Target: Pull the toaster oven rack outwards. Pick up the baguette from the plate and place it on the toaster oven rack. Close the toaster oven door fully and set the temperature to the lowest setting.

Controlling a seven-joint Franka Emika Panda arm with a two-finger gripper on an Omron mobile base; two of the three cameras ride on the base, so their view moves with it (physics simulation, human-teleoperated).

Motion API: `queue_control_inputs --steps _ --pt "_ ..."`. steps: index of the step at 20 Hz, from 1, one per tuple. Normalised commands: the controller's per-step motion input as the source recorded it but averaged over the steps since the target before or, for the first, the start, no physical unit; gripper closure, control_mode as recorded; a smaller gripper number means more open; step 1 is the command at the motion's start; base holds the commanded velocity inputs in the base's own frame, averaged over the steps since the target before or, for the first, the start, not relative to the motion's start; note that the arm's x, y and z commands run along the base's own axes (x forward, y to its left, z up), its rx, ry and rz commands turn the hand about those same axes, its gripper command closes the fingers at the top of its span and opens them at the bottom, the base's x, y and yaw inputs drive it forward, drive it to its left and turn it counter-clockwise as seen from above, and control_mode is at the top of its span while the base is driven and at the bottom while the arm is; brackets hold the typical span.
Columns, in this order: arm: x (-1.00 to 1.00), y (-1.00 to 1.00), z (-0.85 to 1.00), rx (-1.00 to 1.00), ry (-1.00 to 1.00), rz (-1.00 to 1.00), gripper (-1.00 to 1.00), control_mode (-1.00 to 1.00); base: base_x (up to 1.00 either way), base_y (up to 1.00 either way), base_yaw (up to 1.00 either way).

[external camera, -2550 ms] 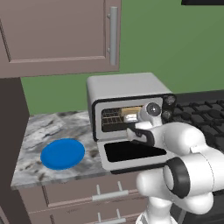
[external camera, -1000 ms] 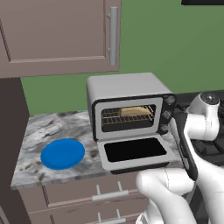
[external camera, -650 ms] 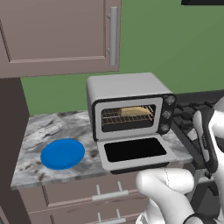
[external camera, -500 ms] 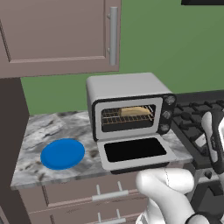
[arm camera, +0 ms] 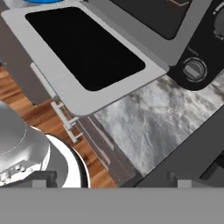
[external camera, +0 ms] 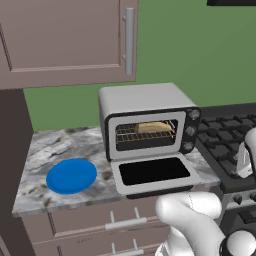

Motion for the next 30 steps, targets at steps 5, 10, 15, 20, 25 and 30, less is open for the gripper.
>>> queue_control_inputs --steps 5,10,15,20,25,30 --pt "0.34 0.00 -0.33 0.00 -0.13 0.20 -1.00 -1.00 0.00 0.00 0.00" --pt "0.18 0.01 -0.32 0.09 -0.13 0.07 -1.00 -1.00 0.00 0.00 0.00" --pt "0.03 0.11 -0.34 0.10 -0.11 0.05 -1.00 -1.00 0.00 0.00 0.00" --pt "0.01 0.04 -0.12 0.05 -0.11 0.02 -1.00 -1.00 0.00 0.00 0.00" --pt "-0.11 0.25 0.00 0.00 -0.22 0.06 -1.00 -1.00 0.00 0.00 0.00" --pt "0.00 0.23 0.00 0.00 -0.32 0.05 -1.00 -1.00 0.00 0.00 0.00"
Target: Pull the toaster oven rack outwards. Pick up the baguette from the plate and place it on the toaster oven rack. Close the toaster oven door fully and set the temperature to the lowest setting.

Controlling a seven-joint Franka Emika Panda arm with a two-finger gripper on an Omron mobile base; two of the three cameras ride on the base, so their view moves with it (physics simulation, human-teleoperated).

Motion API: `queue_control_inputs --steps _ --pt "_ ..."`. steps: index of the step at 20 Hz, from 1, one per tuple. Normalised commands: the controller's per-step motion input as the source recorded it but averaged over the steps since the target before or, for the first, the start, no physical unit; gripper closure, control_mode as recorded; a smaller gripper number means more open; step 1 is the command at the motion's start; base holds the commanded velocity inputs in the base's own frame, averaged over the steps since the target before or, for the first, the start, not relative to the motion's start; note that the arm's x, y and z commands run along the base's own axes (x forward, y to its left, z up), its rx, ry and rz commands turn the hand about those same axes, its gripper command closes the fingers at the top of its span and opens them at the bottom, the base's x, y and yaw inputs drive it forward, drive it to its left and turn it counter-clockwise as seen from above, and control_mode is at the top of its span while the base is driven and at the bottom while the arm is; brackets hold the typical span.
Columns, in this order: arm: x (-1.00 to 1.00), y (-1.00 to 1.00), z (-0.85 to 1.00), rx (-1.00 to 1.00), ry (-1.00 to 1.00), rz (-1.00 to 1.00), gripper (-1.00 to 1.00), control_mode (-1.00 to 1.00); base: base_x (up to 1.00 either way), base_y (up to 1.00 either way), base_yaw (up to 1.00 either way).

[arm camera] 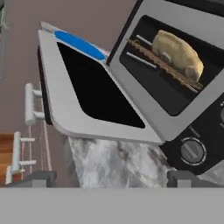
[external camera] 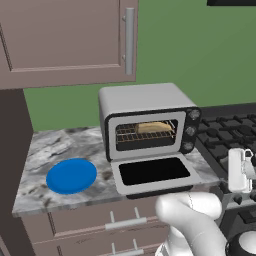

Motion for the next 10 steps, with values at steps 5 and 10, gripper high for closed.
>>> queue_control_inputs --steps 5,10 --pt "0.00 0.27 -0.01 0.00 -0.39 0.06 -1.00 -1.00 0.00 0.00 0.00" --pt "0.00 0.32 0.00 0.00 -0.36 0.09 -1.00 -1.00 0.00 0.00 0.00"
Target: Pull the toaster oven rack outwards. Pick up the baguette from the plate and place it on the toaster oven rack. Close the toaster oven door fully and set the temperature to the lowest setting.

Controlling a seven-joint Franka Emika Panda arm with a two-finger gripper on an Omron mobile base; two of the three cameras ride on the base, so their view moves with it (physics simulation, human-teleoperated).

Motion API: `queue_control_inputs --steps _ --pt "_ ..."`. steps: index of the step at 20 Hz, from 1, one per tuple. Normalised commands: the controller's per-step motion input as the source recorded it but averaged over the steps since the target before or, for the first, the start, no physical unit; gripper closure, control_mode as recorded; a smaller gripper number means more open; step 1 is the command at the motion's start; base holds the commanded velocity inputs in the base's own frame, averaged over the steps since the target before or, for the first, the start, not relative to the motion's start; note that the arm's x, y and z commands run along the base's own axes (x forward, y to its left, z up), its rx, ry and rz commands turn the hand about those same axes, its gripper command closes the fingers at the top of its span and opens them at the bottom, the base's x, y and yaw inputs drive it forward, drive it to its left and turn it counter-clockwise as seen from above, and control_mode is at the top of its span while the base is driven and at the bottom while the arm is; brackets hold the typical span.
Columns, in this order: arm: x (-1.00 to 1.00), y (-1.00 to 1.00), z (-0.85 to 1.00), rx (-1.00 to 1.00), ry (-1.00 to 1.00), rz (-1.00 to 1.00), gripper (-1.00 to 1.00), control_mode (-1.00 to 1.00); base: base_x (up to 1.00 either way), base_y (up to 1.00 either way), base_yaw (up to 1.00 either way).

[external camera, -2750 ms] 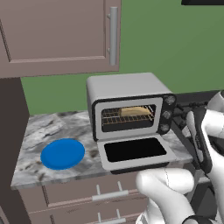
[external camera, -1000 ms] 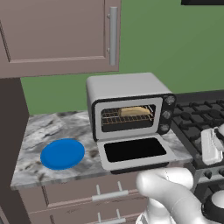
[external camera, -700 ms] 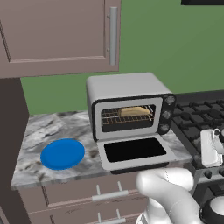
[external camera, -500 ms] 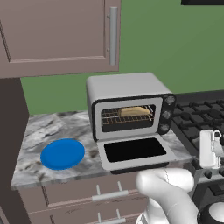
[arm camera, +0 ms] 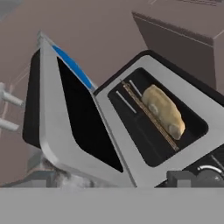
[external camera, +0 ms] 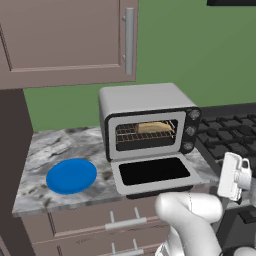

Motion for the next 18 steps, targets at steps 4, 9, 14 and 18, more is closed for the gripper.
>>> queue_control_inputs --steps 4,9,14,18 --pt "0.03 0.18 0.01 0.00 -0.19 0.11 -1.00 -1.00 0.00 0.00 0.00" --pt "0.07 0.00 -0.13 -0.04 -0.09 0.17 -1.00 -1.00 0.00 0.00 0.00" --pt "0.23 0.00 -0.02 -0.23 -0.03 0.17 -1.00 -1.00 0.00 0.00 0.00" --pt "0.14 0.00 -0.03 -0.19 0.00 0.15 -1.00 -1.00 0.00 0.00 0.00"
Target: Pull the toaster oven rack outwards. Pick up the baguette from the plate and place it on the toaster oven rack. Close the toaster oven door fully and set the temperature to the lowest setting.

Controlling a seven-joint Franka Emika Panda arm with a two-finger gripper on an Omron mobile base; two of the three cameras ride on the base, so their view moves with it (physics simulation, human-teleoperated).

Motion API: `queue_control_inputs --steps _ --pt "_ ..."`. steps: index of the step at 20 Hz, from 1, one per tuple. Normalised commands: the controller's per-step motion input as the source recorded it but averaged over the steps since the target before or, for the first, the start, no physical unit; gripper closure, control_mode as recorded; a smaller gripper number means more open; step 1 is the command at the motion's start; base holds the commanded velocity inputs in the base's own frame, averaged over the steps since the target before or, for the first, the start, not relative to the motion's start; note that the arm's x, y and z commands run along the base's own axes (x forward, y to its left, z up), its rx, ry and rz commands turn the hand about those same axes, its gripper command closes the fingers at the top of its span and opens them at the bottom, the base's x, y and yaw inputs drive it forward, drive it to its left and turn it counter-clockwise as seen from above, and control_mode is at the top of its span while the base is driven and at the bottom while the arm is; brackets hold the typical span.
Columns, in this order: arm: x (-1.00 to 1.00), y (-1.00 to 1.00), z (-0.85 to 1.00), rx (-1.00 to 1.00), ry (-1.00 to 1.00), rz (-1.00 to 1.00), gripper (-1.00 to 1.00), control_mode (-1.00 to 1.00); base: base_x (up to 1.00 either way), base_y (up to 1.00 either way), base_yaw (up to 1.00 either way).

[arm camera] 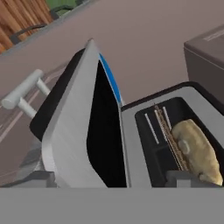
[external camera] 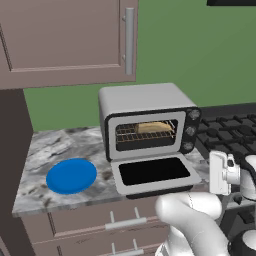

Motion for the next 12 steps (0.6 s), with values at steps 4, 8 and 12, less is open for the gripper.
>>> queue_control_inputs --steps 4,8,12 --pt "0.06 0.00 0.00 -0.14 -0.15 0.14 -1.00 -1.00 0.00 0.00 0.00" --pt "0.01 0.03 0.00 -0.10 -0.23 0.13 -1.00 -1.00 0.00 0.00 0.00" --pt "0.00 0.07 0.00 -0.10 -0.14 0.11 -1.00 -1.00 0.00 0.00 0.00"
